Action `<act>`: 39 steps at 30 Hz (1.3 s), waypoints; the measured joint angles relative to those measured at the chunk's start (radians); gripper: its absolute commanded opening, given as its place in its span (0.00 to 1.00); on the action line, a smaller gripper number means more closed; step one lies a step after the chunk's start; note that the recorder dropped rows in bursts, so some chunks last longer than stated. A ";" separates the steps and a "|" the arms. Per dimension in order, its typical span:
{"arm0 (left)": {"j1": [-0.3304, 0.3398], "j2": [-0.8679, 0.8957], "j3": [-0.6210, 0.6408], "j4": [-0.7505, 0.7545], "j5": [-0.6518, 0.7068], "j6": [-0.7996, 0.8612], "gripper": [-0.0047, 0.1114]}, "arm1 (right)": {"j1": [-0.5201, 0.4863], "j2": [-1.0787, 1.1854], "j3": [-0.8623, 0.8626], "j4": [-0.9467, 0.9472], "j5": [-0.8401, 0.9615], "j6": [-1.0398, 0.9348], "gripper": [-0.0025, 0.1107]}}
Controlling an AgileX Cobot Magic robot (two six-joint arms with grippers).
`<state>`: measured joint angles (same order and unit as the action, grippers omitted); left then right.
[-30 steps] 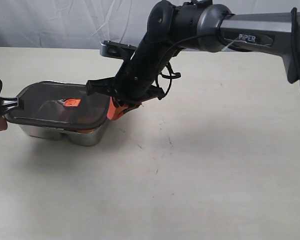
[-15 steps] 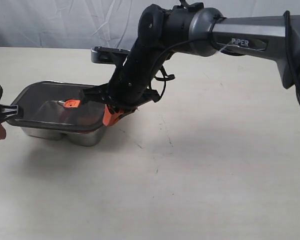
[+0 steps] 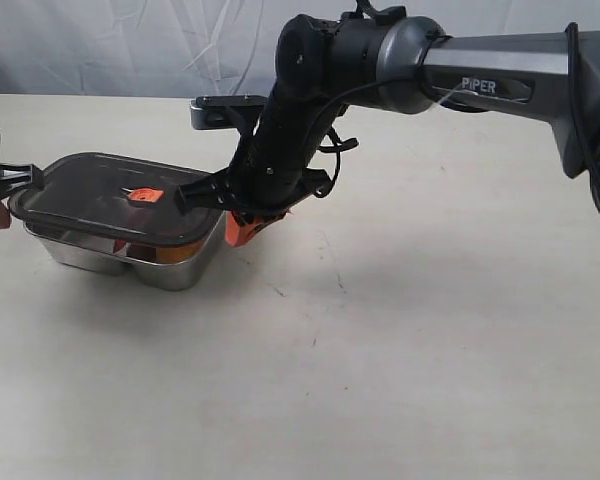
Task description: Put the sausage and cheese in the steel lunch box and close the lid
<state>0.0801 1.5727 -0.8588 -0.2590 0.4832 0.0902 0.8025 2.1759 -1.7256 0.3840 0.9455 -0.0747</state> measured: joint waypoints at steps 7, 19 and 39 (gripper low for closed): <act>0.000 0.009 -0.003 0.030 0.015 -0.002 0.04 | 0.005 0.000 0.000 -0.001 -0.049 0.003 0.01; 0.000 0.033 -0.003 0.120 0.046 -0.051 0.04 | 0.008 -0.007 0.000 0.007 -0.023 0.003 0.01; 0.000 0.135 -0.159 -0.224 0.019 0.237 0.04 | 0.008 0.019 -0.090 0.043 -0.073 -0.006 0.01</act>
<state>0.0801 1.7080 -1.0182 -0.4828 0.5023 0.3272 0.8107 2.1950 -1.8157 0.4273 0.8721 -0.0802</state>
